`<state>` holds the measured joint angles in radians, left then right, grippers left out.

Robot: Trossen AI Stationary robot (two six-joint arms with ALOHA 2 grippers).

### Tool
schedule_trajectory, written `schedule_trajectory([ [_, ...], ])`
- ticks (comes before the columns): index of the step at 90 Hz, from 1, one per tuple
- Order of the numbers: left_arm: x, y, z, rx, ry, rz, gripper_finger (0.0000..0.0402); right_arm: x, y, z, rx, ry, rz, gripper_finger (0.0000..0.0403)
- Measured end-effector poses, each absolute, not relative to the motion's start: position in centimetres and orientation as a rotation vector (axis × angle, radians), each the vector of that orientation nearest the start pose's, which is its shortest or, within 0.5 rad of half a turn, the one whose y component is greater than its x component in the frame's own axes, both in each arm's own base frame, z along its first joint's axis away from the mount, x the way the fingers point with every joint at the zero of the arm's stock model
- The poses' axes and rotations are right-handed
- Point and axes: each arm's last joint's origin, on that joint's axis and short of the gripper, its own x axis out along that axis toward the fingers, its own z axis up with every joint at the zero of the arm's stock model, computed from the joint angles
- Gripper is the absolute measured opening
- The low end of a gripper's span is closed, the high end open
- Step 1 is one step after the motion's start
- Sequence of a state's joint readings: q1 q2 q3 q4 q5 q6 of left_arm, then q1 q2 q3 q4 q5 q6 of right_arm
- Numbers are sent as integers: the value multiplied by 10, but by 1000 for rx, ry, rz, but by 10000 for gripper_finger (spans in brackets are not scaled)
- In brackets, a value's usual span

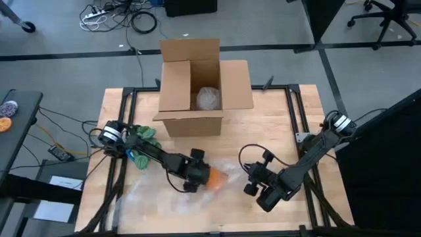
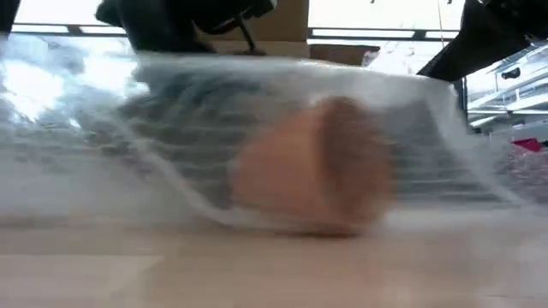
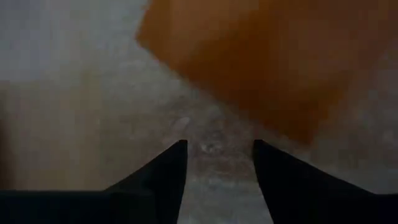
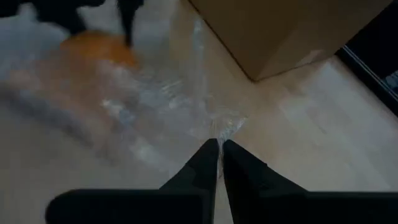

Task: Wrap mug
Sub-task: Wrap the orange mug with the bubble wrap

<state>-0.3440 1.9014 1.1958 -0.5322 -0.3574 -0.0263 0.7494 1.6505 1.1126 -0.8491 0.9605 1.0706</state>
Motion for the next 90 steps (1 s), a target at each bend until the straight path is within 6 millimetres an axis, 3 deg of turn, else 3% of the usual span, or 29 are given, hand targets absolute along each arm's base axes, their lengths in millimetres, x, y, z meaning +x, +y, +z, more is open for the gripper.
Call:
schedule_trajectory([
  [17, 338, -102, 145, 417, 1195, 90, 168, 235, 186, 210, -51, 647, -584, 0],
  [56, 347, -68, 133, 497, 1024, 378, 168, 253, 178, 212, -176, 688, -511, 0],
  [90, 339, -82, 133, 552, 1107, 269, 168, 264, 163, 208, -212, 855, -416, 2],
])
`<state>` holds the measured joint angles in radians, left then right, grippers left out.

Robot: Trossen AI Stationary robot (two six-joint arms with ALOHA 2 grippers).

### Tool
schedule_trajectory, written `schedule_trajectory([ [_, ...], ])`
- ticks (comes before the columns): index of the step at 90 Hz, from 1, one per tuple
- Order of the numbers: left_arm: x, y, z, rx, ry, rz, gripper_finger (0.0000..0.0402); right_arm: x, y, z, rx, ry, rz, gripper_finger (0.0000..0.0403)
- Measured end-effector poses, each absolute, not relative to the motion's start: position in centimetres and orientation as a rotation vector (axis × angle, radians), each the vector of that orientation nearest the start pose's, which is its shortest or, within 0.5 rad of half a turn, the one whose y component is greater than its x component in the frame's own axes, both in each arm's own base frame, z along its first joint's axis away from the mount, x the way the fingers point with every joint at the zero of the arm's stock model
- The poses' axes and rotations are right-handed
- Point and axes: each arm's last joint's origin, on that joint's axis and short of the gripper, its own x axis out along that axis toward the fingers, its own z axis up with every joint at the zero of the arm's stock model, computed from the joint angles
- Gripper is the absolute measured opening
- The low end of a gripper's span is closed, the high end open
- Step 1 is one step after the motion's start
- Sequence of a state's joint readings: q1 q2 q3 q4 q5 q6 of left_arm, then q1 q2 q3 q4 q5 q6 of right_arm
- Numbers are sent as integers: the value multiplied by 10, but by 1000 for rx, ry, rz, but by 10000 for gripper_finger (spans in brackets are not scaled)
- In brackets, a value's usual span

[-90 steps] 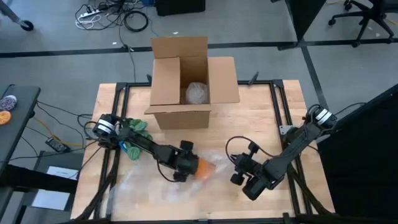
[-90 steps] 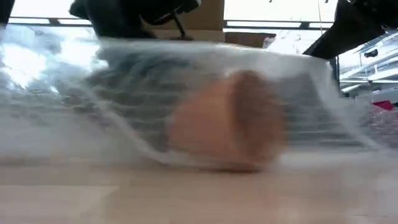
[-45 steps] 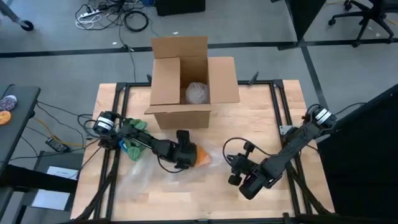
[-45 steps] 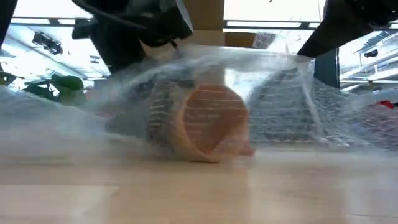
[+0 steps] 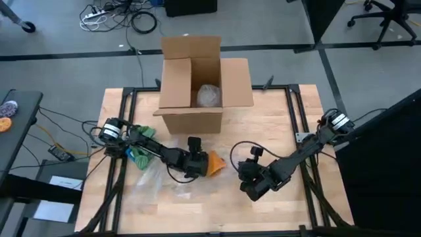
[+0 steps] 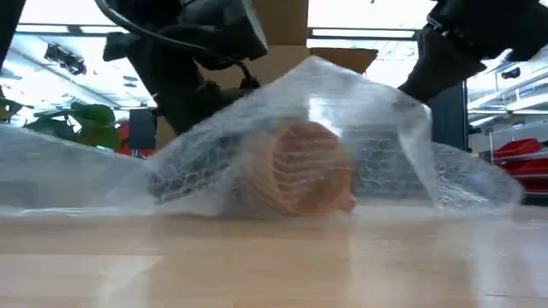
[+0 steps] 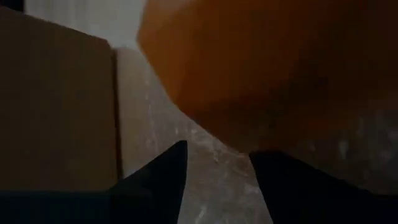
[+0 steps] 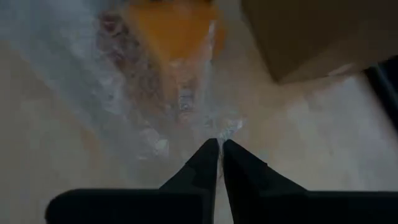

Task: Wrap mug
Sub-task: Wrap the orange mug with the bubble wrap

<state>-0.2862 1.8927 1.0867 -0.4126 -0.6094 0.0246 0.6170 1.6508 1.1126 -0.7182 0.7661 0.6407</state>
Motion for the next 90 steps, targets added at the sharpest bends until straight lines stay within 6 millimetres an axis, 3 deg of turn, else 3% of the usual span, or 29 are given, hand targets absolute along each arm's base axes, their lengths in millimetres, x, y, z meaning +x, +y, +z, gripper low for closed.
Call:
schedule_trajectory([
  [17, 333, -96, 144, 613, 1209, 209, 168, 263, 169, 209, -206, 911, -296, 40],
  [40, 346, -111, 172, 616, 1161, 184, 168, 266, 172, 211, -170, 878, -278, 100],
  [56, 347, -112, 174, 600, 1154, 175, 168, 268, 172, 211, -166, 868, -278, 114],
  [71, 349, -115, 170, 541, 1130, 119, 168, 274, 165, 207, -288, 868, -236, 114],
  [90, 349, -115, 168, 528, 1116, 108, 168, 281, 149, 185, -533, 810, -188, 115],
])
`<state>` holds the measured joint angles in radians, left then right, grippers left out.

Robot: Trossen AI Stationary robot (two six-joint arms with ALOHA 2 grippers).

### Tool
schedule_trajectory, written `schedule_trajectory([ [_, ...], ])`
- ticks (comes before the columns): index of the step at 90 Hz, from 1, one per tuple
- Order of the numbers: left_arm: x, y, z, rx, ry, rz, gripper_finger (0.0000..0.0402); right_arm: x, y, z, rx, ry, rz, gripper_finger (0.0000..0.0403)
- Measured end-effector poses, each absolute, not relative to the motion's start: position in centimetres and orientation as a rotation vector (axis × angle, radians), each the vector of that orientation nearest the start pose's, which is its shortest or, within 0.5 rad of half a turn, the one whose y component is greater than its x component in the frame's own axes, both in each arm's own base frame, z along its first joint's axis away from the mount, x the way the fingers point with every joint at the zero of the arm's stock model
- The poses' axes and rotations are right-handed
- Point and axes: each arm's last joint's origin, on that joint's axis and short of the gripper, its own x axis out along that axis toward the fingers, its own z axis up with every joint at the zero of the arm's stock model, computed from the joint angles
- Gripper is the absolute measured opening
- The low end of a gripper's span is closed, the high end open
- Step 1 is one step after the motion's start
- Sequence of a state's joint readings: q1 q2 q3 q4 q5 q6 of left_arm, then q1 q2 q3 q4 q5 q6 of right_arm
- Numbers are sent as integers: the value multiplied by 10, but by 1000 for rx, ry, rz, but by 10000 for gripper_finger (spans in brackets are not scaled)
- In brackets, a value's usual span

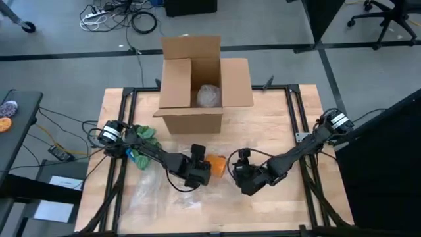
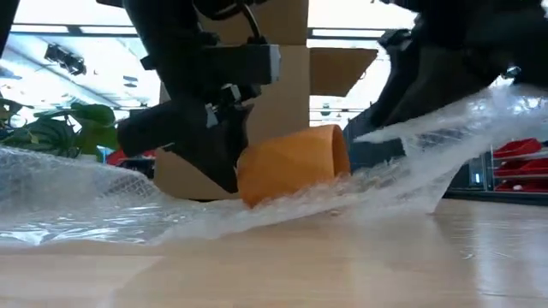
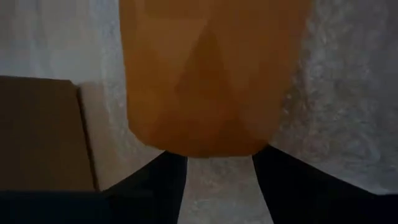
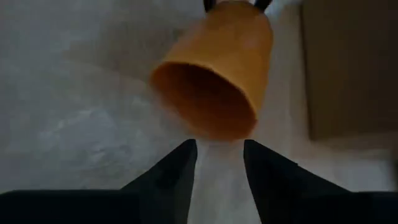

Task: Wrap mug
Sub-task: Wrap the orange mug with the bubble wrap

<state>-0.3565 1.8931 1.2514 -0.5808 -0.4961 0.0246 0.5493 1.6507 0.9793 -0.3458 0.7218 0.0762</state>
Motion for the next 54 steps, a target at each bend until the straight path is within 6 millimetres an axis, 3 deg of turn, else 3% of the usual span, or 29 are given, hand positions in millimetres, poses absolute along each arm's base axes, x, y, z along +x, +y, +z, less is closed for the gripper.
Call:
schedule_trajectory([
  [8, 350, -115, 168, 526, 1112, 108, 168, 285, 144, 184, -660, 751, -249, 115],
  [15, 350, -115, 168, 526, 1111, 108, 168, 290, 141, 185, -721, 734, -194, 115],
  [25, 350, -115, 168, 524, 1110, 110, 168, 295, 136, 183, -694, 754, -84, 114],
  [54, 356, -117, 170, 509, 1050, 102, 168, 309, 125, 181, -688, 721, -54, 112],
])
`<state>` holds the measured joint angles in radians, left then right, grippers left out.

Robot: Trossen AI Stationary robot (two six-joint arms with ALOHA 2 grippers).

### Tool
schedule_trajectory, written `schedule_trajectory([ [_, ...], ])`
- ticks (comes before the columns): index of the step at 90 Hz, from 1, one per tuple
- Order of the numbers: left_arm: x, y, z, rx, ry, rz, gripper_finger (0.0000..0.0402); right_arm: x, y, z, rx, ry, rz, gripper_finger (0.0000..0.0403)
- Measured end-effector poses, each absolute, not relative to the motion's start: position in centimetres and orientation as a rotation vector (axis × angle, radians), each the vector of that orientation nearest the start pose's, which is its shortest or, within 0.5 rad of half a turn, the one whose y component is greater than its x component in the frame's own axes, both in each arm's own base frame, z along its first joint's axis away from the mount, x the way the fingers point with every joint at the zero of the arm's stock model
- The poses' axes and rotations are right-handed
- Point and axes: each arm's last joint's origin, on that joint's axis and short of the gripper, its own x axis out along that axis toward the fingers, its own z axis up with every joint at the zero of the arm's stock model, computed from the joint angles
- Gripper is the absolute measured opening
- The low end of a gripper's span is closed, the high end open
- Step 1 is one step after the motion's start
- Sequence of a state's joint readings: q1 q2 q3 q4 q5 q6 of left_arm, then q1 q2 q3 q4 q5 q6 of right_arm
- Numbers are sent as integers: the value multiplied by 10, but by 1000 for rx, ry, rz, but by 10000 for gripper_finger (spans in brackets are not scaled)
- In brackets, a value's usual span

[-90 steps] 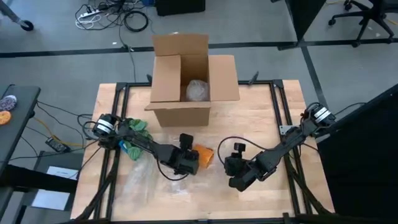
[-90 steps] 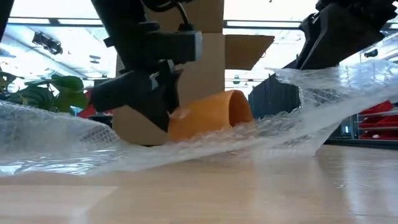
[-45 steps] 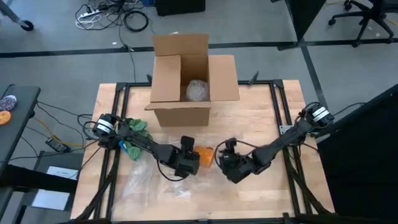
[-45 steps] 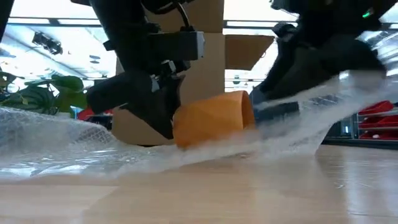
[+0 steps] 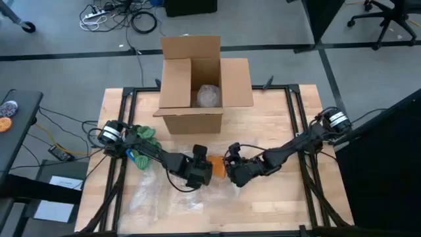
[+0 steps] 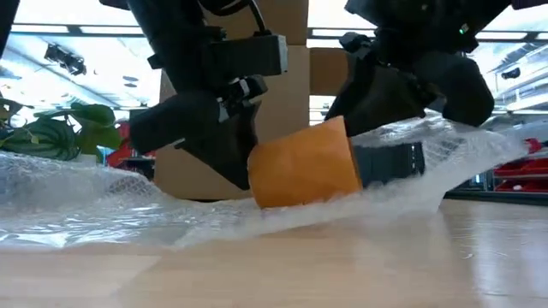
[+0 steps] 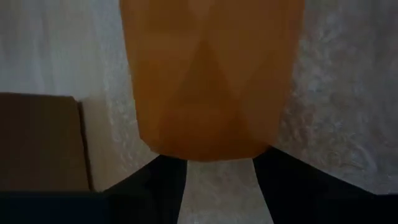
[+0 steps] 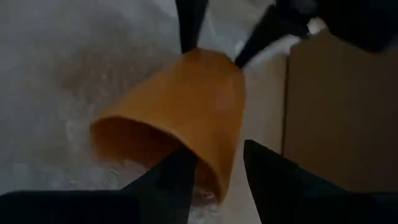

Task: Wrap mug
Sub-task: Wrap the orange mug with the bubble wrap

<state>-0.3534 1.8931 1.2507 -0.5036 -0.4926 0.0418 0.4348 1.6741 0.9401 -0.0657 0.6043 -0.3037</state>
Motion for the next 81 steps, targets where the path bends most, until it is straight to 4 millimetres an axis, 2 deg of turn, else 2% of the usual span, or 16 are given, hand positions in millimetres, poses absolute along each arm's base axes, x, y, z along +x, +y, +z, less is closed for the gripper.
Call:
schedule_trajectory([
  [14, 354, -116, 170, 520, 1067, 102, 168, 319, 131, 159, -753, 722, -66, 107],
  [26, 352, -115, 169, 531, 1094, 103, 168, 322, 142, 145, -826, 690, -174, 74],
  [43, 346, -104, 163, 543, 1164, 139, 168, 317, 155, 148, -858, 644, -219, 9],
  [63, 340, -88, 143, 474, 1175, 189, 168, 310, 172, 157, -858, 571, -217, 7],
  [81, 339, -83, 136, 421, 1147, 218, 168, 305, 183, 159, -806, 529, -211, 5],
])
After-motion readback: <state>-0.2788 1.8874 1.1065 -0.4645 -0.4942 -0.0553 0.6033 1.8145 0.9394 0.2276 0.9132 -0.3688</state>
